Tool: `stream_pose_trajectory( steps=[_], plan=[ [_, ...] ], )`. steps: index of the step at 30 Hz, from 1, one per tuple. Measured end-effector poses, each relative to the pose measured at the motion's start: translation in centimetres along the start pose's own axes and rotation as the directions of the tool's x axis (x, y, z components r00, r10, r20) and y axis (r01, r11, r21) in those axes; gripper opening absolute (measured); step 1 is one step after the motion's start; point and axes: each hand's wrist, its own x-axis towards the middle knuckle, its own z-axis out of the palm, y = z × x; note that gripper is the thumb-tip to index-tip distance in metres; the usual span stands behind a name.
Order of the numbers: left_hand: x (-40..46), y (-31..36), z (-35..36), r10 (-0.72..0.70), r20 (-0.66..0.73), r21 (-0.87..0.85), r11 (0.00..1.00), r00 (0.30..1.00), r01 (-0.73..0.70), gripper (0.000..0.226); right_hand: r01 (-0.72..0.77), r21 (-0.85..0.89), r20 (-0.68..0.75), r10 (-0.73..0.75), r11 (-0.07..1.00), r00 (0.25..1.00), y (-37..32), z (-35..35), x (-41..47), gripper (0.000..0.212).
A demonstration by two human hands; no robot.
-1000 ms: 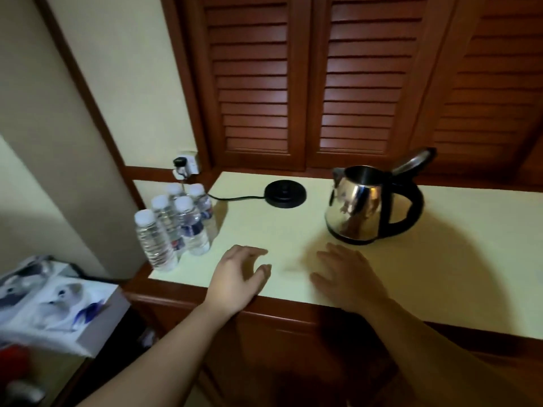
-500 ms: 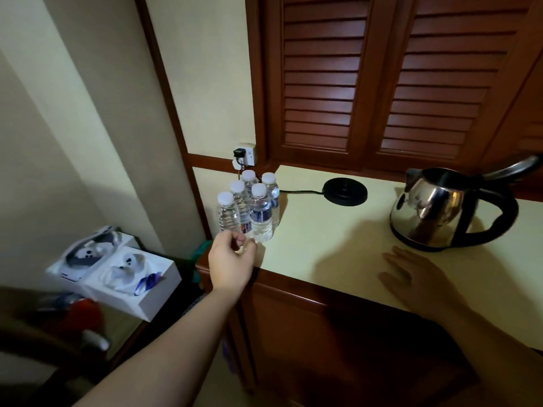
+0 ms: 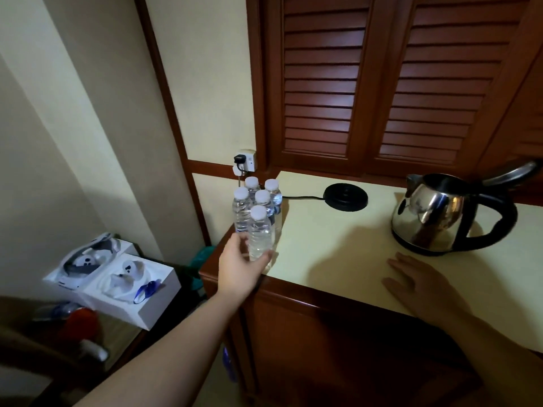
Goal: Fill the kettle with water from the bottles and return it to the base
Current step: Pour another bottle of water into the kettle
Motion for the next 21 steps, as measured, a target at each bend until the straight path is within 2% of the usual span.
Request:
stream_pose_trajectory(
  steps=[5,10,13,16,19,21],
  plan=[
    [-1.6,2.9,4.6,0.106,0.229,-0.045,0.994,0.968,-0.099,0.048,-0.051,0.137,-0.028,0.055,0.989,0.998,-1.5,-1.4,0.2,0.056],
    [-1.9,4.9,10.1,0.149,0.377,-0.042,0.989,0.914,-0.144,0.046,0.113,0.284,-0.168,-0.066,0.952,0.983,-5.4,-5.3,1.2,0.038],
    [-2.2,6.5,12.6,0.151,0.435,-0.007,0.986,0.888,-0.164,0.042,0.249,0.225,-0.248,-0.191,0.942,0.95,-8.3,-7.7,1.5,0.043],
    [-2.2,7.7,14.0,0.123,0.491,0.012,0.989,0.862,-0.148,0.043,0.272,0.129,-0.261,-0.232,0.954,0.937,-10.0,-9.2,2.0,0.046],
    [-2.1,7.9,14.5,0.15,0.502,0.019,0.983,0.852,-0.184,0.043,0.243,0.101,-0.223,-0.216,0.965,0.951,-10.4,-10.0,2.5,0.044],
    [-1.7,7.8,14.5,0.171,0.515,0.01,0.979,0.84,-0.206,0.043,0.265,0.057,-0.133,-0.256,0.962,0.957,-10.6,-10.7,2.6,0.034]
  ],
)
